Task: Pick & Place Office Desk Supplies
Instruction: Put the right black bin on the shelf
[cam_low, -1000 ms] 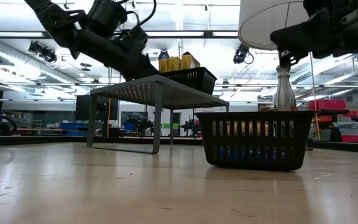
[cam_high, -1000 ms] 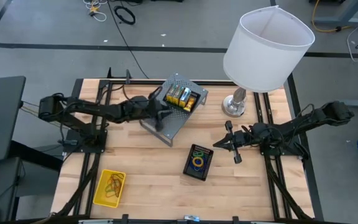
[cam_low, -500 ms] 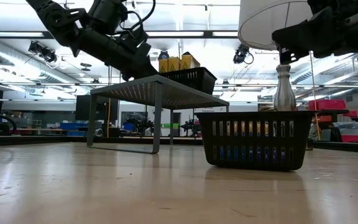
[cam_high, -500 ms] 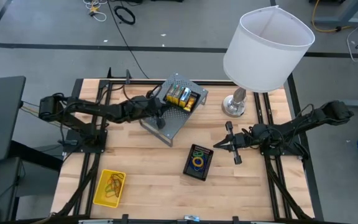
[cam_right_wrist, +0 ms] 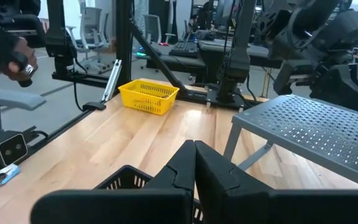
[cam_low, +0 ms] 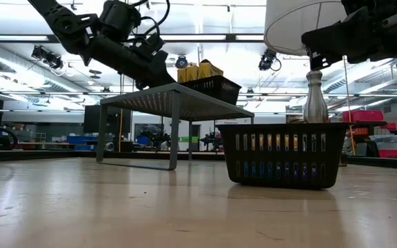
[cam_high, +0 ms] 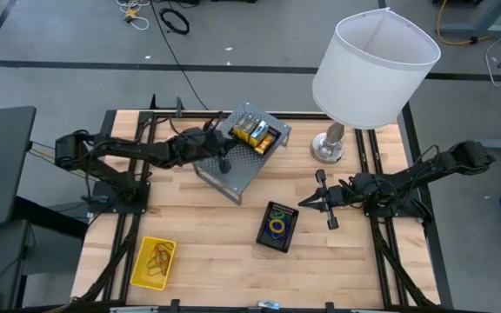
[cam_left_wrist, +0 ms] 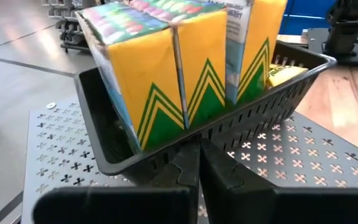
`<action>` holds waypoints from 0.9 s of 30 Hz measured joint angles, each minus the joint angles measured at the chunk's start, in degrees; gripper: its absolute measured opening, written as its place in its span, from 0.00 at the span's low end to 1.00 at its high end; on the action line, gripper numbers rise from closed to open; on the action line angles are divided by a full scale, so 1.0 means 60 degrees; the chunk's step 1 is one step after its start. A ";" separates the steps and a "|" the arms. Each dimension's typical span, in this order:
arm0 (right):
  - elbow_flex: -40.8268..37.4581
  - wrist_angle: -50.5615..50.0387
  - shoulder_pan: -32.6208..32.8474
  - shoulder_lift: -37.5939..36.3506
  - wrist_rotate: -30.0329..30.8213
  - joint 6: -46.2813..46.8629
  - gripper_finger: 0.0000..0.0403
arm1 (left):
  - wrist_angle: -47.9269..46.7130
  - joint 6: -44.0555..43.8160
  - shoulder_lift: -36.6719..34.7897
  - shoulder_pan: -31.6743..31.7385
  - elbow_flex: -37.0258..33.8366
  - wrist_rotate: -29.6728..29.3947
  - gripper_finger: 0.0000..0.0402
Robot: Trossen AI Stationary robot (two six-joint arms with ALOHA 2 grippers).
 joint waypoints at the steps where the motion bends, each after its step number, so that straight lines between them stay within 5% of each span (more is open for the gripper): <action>1: 0.0000 0.0000 0.0000 0.0000 0.0000 0.0000 0.04 | -0.0001 0.0000 0.0074 0.0020 0.0058 0.0028 0.02; 10: 0.0000 0.0007 0.0000 0.0000 0.0238 0.0000 0.04 | -0.0040 -0.0299 0.1545 -0.0182 0.0826 0.0809 0.02; 27: 0.0000 0.0000 0.0007 0.0000 0.0248 -0.0146 0.04 | 0.0012 0.0058 0.2010 -0.0545 0.1391 -0.0444 0.01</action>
